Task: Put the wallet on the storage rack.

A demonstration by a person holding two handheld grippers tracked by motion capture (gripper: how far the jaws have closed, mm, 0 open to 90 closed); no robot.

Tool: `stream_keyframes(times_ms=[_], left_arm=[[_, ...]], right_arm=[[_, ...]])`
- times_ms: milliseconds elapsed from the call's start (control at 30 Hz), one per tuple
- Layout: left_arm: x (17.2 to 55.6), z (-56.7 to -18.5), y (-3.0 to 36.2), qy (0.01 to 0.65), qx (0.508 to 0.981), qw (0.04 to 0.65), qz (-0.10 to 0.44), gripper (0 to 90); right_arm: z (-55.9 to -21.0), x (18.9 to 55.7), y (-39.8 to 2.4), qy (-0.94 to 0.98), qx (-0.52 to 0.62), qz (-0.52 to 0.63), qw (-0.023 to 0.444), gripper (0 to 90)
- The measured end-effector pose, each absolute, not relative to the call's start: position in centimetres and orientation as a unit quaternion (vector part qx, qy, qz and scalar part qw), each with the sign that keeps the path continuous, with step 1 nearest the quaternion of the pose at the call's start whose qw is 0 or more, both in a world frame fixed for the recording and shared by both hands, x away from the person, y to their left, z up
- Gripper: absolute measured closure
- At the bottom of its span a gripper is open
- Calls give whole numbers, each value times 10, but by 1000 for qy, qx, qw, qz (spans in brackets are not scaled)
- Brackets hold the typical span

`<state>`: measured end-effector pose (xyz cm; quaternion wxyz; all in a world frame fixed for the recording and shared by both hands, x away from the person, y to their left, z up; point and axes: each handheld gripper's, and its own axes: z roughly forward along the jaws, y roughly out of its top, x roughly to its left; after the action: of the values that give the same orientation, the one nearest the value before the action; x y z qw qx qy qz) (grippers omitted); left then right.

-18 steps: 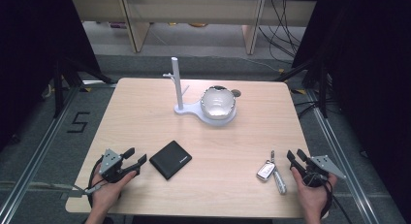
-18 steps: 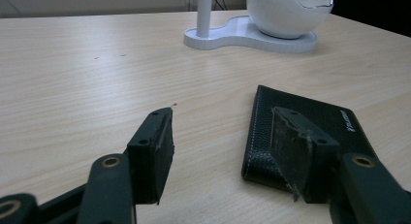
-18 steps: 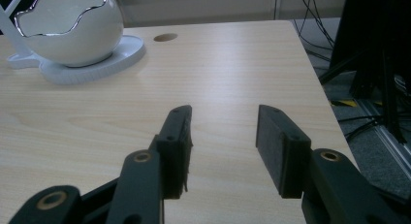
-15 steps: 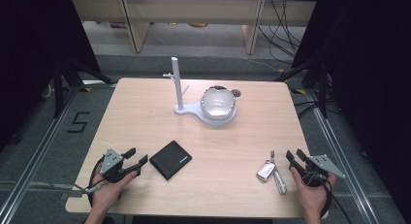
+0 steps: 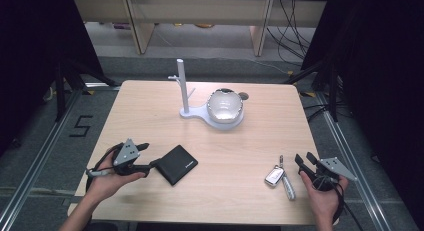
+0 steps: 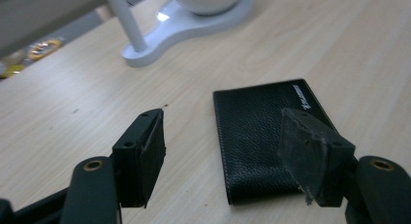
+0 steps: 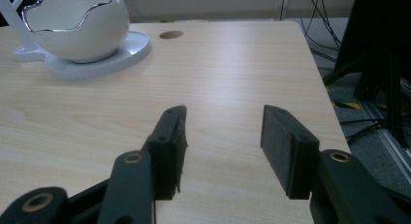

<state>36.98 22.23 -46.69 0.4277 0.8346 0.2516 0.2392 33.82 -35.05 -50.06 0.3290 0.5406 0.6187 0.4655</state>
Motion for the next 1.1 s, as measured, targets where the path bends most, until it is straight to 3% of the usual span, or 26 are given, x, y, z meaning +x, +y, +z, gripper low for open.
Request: stream_keyframes(times_ms=[233, 400, 1100], left_arm=[[373, -471, 205, 119, 922, 317, 185, 335], [372, -475, 189, 70, 943, 279, 168, 332], [378, -483, 174, 38, 958, 246, 145, 322]], right_arm=[[-501, 340, -347, 621, 542, 465, 323, 524], [-501, 342, -346, 626, 535, 467, 322, 523], [-501, 341, -344, 618, 547, 475, 304, 520]])
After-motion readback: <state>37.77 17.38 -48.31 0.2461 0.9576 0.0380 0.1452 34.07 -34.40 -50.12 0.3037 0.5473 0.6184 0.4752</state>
